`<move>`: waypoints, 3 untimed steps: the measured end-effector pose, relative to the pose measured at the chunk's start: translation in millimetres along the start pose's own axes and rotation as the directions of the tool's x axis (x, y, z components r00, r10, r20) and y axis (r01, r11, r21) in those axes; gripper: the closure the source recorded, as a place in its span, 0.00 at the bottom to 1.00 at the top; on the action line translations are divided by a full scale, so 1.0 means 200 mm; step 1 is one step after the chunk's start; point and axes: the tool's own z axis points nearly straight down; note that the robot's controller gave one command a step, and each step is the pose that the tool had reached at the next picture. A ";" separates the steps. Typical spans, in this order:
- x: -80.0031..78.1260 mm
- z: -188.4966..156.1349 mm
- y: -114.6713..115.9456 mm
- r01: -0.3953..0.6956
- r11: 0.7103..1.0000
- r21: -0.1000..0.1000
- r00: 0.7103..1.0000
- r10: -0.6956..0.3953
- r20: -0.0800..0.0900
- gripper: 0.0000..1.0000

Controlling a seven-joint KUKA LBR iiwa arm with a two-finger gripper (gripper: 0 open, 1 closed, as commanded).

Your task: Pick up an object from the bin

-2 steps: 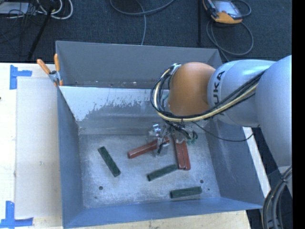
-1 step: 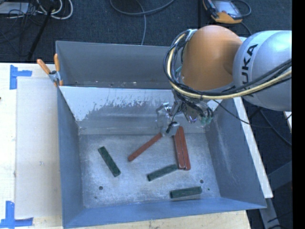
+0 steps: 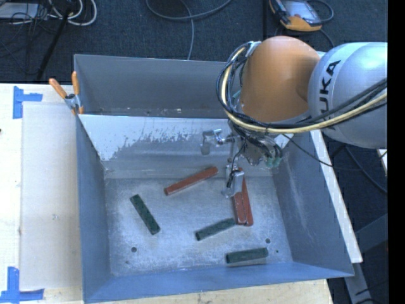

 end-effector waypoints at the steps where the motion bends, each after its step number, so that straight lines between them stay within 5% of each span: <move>1: -0.04 0.72 0.02 -0.201 0.980 -0.001 0.980 0.201 -0.003 0.00; 2: -0.05 0.70 0.02 -0.199 0.980 0.000 0.980 0.199 0.000 1.00; 3: 0.02 0.00 0.00 -0.182 0.983 0.002 0.983 0.182 0.006 1.00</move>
Offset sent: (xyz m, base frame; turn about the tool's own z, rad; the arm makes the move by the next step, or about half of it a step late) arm 0.0072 0.0052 -0.1408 0.2018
